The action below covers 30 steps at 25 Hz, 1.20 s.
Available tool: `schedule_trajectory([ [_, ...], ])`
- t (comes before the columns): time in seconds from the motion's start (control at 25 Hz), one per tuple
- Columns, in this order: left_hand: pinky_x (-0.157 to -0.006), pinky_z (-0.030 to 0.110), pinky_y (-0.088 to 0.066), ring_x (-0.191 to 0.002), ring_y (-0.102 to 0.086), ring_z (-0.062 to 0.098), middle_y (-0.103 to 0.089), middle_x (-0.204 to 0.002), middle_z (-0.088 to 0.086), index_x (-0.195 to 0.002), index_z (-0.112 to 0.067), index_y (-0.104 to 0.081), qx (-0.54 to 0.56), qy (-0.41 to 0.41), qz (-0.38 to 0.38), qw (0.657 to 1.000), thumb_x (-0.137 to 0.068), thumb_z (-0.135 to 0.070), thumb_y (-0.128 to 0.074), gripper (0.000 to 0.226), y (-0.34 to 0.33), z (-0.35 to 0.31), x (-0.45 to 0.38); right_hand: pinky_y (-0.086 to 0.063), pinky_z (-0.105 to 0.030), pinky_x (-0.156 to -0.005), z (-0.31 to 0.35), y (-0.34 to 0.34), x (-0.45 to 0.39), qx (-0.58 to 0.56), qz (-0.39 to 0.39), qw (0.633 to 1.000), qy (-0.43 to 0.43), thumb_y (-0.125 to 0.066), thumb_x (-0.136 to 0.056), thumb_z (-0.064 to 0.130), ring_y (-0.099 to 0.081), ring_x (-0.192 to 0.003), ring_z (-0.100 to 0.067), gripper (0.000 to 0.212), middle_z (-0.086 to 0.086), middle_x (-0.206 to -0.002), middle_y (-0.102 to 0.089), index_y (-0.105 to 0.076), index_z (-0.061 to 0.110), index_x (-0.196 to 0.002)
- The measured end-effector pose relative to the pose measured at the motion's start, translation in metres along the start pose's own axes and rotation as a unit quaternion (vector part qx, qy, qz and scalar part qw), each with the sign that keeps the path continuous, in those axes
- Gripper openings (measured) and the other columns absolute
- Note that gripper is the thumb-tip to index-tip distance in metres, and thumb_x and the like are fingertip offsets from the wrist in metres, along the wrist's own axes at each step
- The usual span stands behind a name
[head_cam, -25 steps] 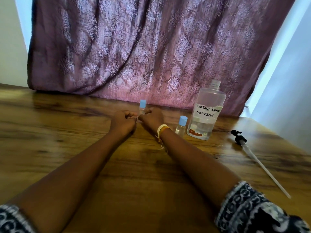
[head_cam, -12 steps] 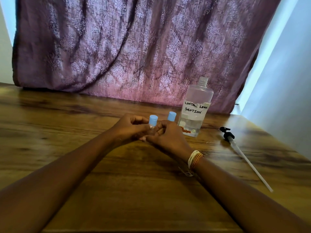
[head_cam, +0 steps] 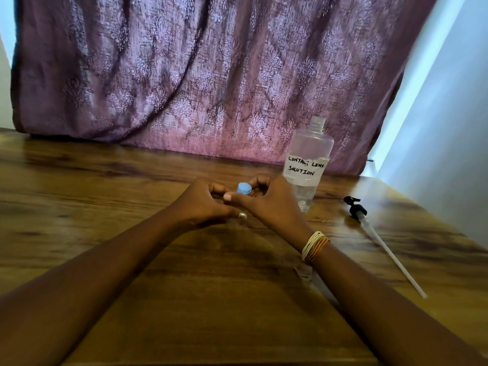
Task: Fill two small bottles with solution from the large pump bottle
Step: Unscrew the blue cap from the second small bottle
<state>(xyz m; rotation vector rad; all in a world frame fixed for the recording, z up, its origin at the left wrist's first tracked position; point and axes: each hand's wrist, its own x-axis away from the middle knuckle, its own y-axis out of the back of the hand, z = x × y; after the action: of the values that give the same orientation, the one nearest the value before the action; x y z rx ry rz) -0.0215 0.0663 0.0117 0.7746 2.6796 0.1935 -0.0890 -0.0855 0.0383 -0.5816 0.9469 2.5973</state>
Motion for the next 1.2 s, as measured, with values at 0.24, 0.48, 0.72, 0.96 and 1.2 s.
schedule_trajectory([
  [0.24, -0.062, 0.021, -0.052, -0.072, -0.071, 0.008, -0.078, -0.078, -0.002, -0.074, -0.027, -0.079, -0.003, -0.01, 0.024, 1.0, -0.066, -0.002, -0.083, 0.026, 0.001, 0.006, -0.004, -0.035, -0.01, -0.049, 0.001, 0.004, -0.003, -0.01, 0.056, 0.998, 0.027, -0.081, -0.078, 0.025, -0.047, -0.049, 0.001, 0.023, -0.003, -0.06, -0.063, -0.074, 0.008, -0.092],
  [0.48, -0.068, 0.022, -0.055, -0.078, -0.073, 0.014, -0.078, -0.089, 0.007, -0.088, -0.017, -0.079, 0.037, 0.025, 0.09, 0.995, -0.07, -0.002, -0.08, 0.023, 0.007, 0.013, -0.007, -0.045, -0.008, -0.058, 0.006, 0.01, -0.003, 0.002, 0.086, 0.995, 0.041, -0.065, -0.081, 0.001, -0.056, -0.065, -0.002, 0.033, -0.007, -0.089, -0.07, -0.068, 0.011, -0.113],
  [0.72, -0.073, 0.025, -0.058, -0.081, -0.072, 0.013, -0.078, -0.09, 0.005, -0.088, -0.015, -0.079, 0.038, 0.009, 0.097, 0.995, -0.071, 0.003, -0.078, 0.025, 0.008, 0.014, -0.007, -0.059, -0.024, -0.082, 0.005, 0.001, 0.001, -0.19, 0.076, 0.979, -0.01, -0.08, -0.075, 0.004, -0.072, -0.091, -0.014, 0.052, -0.006, -0.101, -0.072, -0.057, 0.012, -0.121],
  [0.96, -0.072, 0.025, -0.057, -0.081, -0.073, 0.015, -0.078, -0.092, 0.01, -0.091, -0.011, -0.078, 0.049, 0.023, 0.104, 0.993, -0.072, 0.0, -0.078, 0.022, 0.009, 0.015, -0.007, -0.057, -0.017, -0.067, 0.004, 0.002, -0.001, -0.153, 0.01, 0.988, -0.026, -0.08, -0.076, 0.005, -0.07, -0.077, -0.004, 0.04, -0.001, -0.092, -0.072, -0.062, 0.017, -0.109],
  [1.2, -0.07, 0.023, -0.057, -0.076, -0.072, 0.013, -0.078, -0.087, 0.006, -0.085, -0.015, -0.079, 0.054, 0.025, 0.095, 0.994, -0.073, 0.006, -0.075, 0.024, 0.007, 0.014, -0.006, -0.055, -0.023, -0.088, 0.005, 0.0, 0.002, -0.139, 0.092, 0.986, -0.012, -0.076, -0.079, 0.004, -0.065, -0.103, -0.01, 0.059, -0.004, -0.113, -0.064, -0.05, 0.016, -0.131],
])
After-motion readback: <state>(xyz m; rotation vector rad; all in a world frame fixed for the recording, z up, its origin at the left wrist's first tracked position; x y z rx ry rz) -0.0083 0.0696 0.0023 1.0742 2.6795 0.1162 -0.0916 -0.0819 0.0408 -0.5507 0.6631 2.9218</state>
